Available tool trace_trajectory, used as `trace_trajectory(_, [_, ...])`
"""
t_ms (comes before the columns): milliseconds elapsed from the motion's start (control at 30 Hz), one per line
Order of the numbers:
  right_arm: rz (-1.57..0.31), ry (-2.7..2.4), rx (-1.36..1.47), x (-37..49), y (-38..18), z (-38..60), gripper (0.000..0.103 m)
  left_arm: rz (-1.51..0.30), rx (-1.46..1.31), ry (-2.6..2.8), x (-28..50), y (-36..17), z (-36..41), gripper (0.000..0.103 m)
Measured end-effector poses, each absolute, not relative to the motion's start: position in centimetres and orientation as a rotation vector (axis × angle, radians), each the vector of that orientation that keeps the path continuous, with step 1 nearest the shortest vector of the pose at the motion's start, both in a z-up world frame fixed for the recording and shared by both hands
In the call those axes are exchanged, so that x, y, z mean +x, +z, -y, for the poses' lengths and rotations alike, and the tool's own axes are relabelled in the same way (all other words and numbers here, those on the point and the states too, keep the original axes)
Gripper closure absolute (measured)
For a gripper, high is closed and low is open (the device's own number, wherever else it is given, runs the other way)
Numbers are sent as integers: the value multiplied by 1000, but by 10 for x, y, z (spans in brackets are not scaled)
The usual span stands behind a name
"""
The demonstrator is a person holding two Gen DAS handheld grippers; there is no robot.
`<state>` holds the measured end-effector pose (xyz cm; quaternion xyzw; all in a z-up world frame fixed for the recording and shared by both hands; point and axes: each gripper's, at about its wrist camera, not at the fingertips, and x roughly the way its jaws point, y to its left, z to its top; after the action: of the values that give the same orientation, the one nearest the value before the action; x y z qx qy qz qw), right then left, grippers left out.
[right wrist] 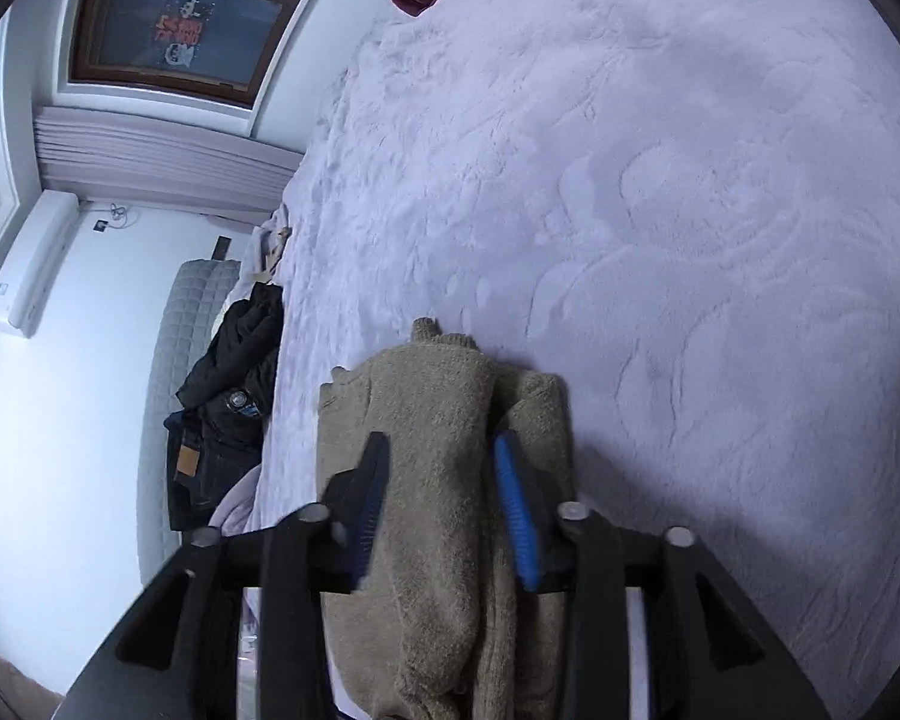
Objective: Fold small clothes
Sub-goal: 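Fold the held half over the other half with both tools, then release the sweater and open both tools above the folded bundle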
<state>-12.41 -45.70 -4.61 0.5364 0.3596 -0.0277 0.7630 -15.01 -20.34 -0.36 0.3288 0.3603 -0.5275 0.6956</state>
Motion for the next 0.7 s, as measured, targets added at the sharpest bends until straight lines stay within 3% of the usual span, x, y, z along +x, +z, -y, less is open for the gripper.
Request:
trace_trajectory(33, [-795,-47,1169,-125,-47,457,28,-824,706,-1169,-146,1,200,46])
trace_trajectory(67, [-814,-33,1166,-122,-48,454,28,-827,669,-1159,-141,7,194,27])
trace_trajectory(167, [-853,-13,1158,-107,-53,451,30,-832,606,-1166,-128,25,179,27])
trace_trajectory(200, [-859,-12,1158,-103,-53,448,40,-836,604,-1156,-125,28,176,27])
trace_trajectory(233, [-878,-21,1146,-97,-54,444,63,-834,607,-1140,-122,30,174,27])
trace_trajectory(300, [-950,-55,1065,-86,-52,434,92,-833,608,-1092,-110,33,170,27])
trace_trajectory(467, [-970,-130,796,-83,-11,420,95,-911,564,-881,-61,13,158,27])
trace_trajectory(633, [-1110,-169,825,-92,-60,434,94,-1029,533,-802,-39,-21,149,26])
trace_trajectory(667, [-1073,-175,871,-98,-60,438,93,-1042,518,-798,-39,-23,146,26])
trace_trajectory(700, [-1026,-185,912,-105,-56,439,83,-1050,505,-797,-37,-23,146,26])
